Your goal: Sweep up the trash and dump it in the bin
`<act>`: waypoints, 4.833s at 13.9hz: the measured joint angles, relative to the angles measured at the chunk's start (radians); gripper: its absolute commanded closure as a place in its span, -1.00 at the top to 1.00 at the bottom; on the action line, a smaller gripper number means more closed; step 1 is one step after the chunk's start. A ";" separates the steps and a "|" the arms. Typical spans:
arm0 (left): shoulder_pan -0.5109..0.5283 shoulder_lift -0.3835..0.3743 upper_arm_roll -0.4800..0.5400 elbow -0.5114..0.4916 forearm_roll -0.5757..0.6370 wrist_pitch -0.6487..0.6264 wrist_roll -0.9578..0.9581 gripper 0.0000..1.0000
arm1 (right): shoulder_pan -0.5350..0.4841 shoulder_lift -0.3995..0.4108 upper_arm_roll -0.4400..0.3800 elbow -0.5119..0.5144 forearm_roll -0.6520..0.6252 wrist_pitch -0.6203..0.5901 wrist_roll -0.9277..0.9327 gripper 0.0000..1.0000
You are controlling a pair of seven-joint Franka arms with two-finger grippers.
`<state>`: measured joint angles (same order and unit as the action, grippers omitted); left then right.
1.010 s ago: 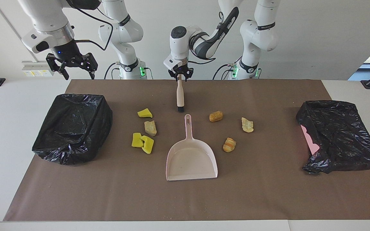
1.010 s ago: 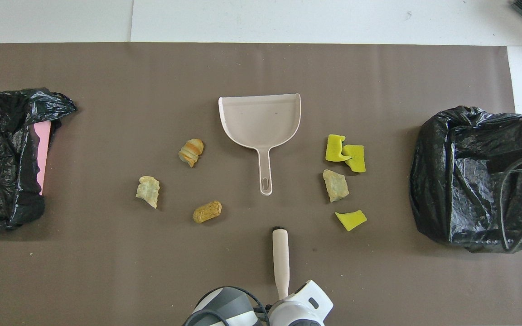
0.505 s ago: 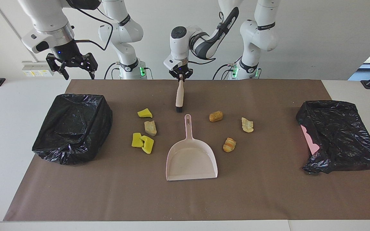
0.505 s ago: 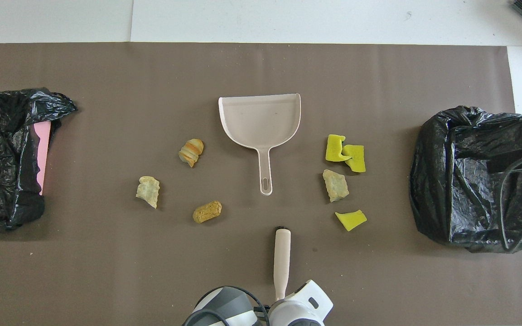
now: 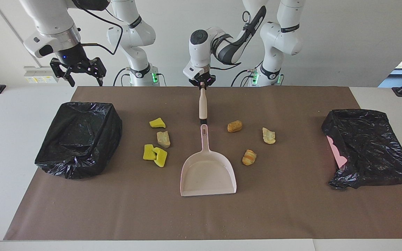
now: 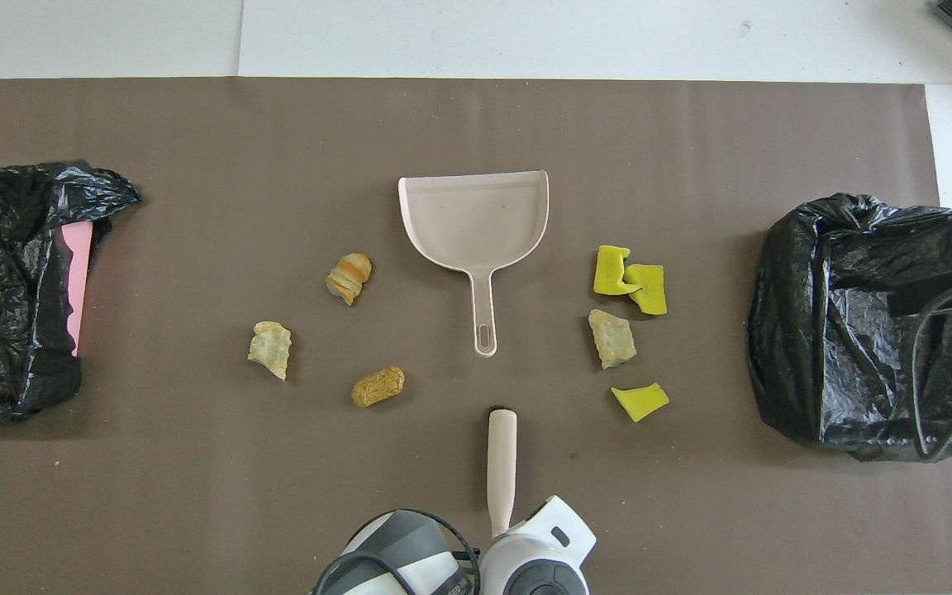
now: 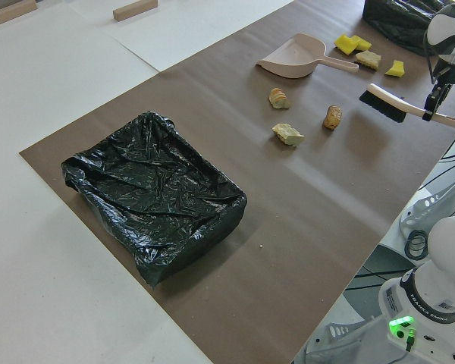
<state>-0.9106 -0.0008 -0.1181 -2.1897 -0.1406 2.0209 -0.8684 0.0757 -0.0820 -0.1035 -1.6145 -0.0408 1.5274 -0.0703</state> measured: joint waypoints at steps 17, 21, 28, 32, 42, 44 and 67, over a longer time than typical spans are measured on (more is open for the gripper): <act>0.679 -0.139 0.011 -0.030 0.000 -0.373 0.024 -1.00 | 0.000 0.000 0.000 0.000 0.000 0.000 0.000 1.00; 0.680 -0.139 -0.001 -0.044 0.000 -0.366 0.024 -1.00 | 0.000 0.000 0.000 0.000 0.000 0.000 0.000 1.00; 0.680 -0.139 -0.001 -0.083 0.000 -0.322 0.030 -1.00 | 0.000 0.000 0.000 0.000 0.000 0.000 0.000 1.00; 0.680 -0.140 -0.002 -0.092 -0.004 -0.302 0.077 -1.00 | -0.004 0.000 -0.003 0.003 0.000 0.000 0.000 1.00; 0.537 -0.102 -0.022 -0.105 -0.054 -0.128 0.376 -1.00 | 0.143 0.023 0.051 -0.093 0.054 0.149 0.123 1.00; 0.514 -0.101 -0.023 -0.090 -0.056 -0.129 0.442 -1.00 | 0.225 0.088 0.055 -0.122 0.079 0.238 0.248 1.00; 0.799 0.232 -0.016 0.298 0.312 0.041 1.368 -1.00 | 0.521 0.533 0.052 -0.062 0.103 0.635 0.455 -1.00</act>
<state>-0.1120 0.2316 -0.1343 -1.8919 0.1718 2.0620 0.4999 0.5969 0.4512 -0.0511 -1.6770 0.0622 2.1620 0.3848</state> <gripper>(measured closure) 0.744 0.661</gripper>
